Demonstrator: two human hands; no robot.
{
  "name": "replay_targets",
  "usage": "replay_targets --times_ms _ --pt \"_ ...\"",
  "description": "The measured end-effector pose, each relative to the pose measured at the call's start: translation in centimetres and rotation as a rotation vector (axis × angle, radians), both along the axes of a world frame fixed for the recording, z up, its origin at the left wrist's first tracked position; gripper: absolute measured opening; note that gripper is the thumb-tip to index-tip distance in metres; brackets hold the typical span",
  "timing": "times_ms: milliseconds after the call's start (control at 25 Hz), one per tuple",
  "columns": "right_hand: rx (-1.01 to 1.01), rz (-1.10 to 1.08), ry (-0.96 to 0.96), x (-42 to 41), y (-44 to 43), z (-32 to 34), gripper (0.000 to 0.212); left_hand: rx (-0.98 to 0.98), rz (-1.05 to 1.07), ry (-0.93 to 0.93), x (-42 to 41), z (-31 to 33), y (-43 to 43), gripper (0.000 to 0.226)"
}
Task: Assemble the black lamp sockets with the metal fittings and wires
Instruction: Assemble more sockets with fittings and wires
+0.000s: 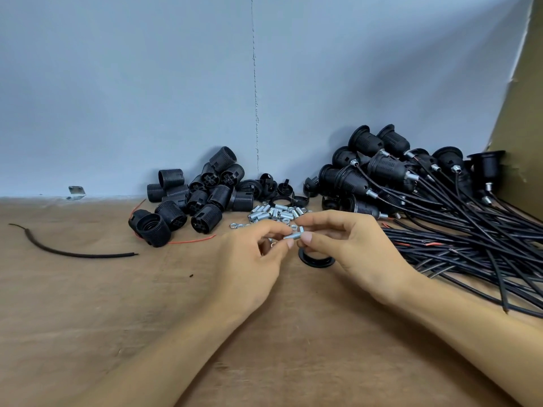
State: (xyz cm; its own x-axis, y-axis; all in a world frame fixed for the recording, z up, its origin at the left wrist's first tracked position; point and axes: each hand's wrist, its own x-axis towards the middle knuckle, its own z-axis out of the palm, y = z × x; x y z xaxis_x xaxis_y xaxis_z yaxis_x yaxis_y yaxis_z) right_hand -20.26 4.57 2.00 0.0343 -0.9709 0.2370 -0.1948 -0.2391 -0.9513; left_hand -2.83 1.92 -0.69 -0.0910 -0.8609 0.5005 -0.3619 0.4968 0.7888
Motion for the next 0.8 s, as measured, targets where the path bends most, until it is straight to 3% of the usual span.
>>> replay_targets --times_ms 160,320,560,800 --pt "-0.034 0.029 0.002 -0.28 -0.16 -0.13 0.022 0.068 -0.093 0.105 0.42 -0.17 -0.3 0.016" --pt "-0.065 0.052 0.016 -0.55 -0.32 -0.27 0.021 0.054 -0.138 0.093 0.5 -0.22 -0.26 0.017" --pt "-0.215 0.025 0.197 -0.81 -0.56 -0.68 0.02 0.088 -0.156 0.105 0.78 -0.16 -0.3 0.017" --pt "-0.453 0.01 0.432 -0.88 -0.43 -0.69 0.019 0.261 -0.25 0.237 0.86 0.29 -0.17 0.015"
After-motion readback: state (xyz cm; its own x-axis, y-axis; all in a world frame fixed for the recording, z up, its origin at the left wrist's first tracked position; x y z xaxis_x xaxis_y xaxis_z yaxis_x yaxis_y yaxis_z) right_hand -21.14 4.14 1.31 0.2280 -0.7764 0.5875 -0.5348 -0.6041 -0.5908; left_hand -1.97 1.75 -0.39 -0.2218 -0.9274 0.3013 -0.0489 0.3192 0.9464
